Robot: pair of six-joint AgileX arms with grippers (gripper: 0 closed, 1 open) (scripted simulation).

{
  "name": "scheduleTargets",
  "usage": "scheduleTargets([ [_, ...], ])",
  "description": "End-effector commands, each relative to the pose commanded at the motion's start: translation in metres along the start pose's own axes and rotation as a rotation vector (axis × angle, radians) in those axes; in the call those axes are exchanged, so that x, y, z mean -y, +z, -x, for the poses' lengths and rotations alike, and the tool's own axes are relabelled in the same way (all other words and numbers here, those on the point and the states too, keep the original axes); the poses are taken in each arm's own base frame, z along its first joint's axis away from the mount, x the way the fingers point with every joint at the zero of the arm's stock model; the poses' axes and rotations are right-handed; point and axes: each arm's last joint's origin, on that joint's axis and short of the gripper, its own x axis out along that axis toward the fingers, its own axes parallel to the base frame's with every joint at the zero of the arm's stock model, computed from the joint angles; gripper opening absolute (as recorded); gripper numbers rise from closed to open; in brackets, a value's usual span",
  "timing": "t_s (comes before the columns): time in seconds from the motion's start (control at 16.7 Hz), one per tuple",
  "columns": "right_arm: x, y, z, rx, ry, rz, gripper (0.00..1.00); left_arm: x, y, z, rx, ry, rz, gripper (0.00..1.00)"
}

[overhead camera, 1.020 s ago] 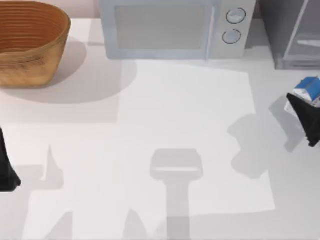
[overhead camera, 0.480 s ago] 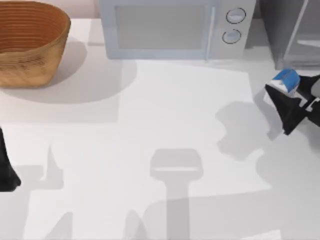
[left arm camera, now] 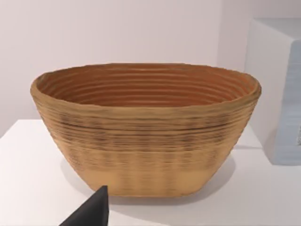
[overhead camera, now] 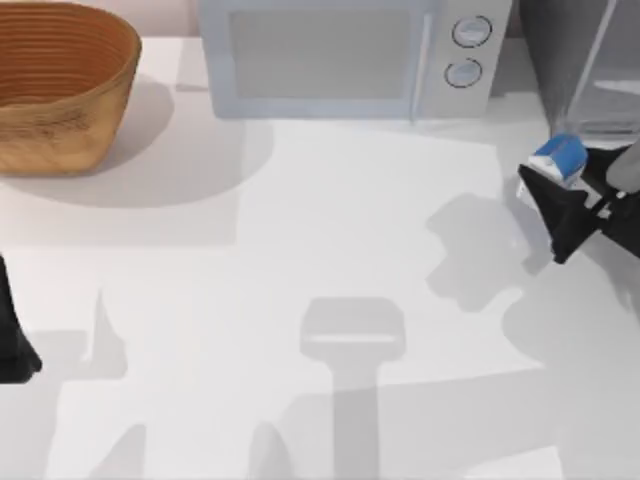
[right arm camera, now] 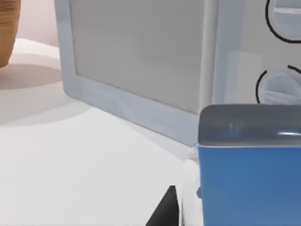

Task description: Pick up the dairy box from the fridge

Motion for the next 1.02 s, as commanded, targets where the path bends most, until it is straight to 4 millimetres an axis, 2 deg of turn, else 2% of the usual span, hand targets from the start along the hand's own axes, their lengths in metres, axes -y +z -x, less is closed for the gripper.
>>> scheduleTargets([
  [0.66,0.0000,0.0000,0.0000,0.000,0.000,0.000,0.98,0.0000,0.0000,0.0000,0.000,0.000,0.000,1.00],
  [1.02,0.0000,0.0000,0.0000,0.000,0.000,0.000,1.00,0.0000,0.0000,0.0000,0.000,0.000,0.000,1.00],
])
